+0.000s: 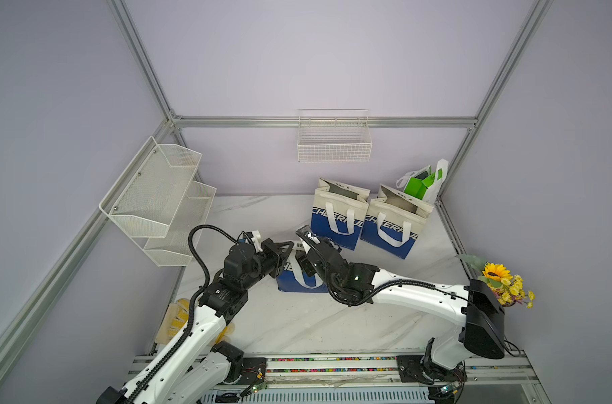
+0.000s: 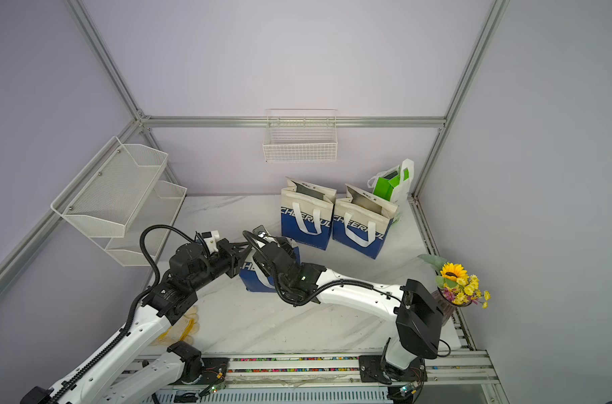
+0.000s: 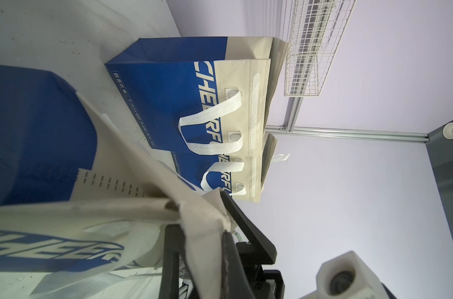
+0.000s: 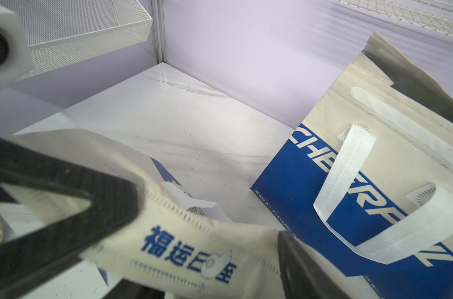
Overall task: Open the takeout bag
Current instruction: Open the takeout bag at the center of the board.
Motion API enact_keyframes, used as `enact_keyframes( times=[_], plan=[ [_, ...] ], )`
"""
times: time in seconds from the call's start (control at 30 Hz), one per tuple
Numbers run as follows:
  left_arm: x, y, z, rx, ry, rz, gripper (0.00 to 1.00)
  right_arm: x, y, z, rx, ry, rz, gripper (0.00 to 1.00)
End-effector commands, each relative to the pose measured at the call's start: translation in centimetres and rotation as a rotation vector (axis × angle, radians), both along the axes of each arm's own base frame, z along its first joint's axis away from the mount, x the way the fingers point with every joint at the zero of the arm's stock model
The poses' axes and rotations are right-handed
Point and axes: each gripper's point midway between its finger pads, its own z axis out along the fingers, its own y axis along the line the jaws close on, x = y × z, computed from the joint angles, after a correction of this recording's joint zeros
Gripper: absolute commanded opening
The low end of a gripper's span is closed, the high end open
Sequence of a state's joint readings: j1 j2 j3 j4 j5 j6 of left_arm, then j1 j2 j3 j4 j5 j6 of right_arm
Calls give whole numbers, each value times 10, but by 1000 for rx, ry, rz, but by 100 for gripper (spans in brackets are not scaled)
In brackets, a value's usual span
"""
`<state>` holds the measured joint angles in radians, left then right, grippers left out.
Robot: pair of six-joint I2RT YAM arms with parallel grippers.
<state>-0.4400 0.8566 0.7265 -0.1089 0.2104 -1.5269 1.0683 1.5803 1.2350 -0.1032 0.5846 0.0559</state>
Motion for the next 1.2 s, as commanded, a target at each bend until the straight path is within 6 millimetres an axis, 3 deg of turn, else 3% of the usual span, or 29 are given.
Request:
enact_keyframes(
  times=[0.0,0.17,0.27,0.4,0.6,0.73,0.93,1.17],
  plan=[
    [-7,2,54,-82,-123,-1,0,-1,-22,16,28,-6,-5,71],
    [-4,1,52,-82,-112,7,0,-18,-21,24,30,-18,67,82],
    [-4,1,56,-84,-120,5,0,-14,-21,19,-30,-62,16,82],
    [-4,1,55,-81,-118,7,0,-5,-21,27,-56,-127,-61,83],
    [-4,3,52,-79,-112,14,0,-18,1,33,-78,-166,39,93],
    [-4,1,56,-83,-121,6,0,-6,-2,21,-129,-162,-47,93],
    [-8,3,61,-82,-127,7,0,37,-33,8,-181,-177,-280,88],
    [-19,13,84,-77,-164,27,0,59,-40,-20,-203,-115,-284,86]
  ],
)
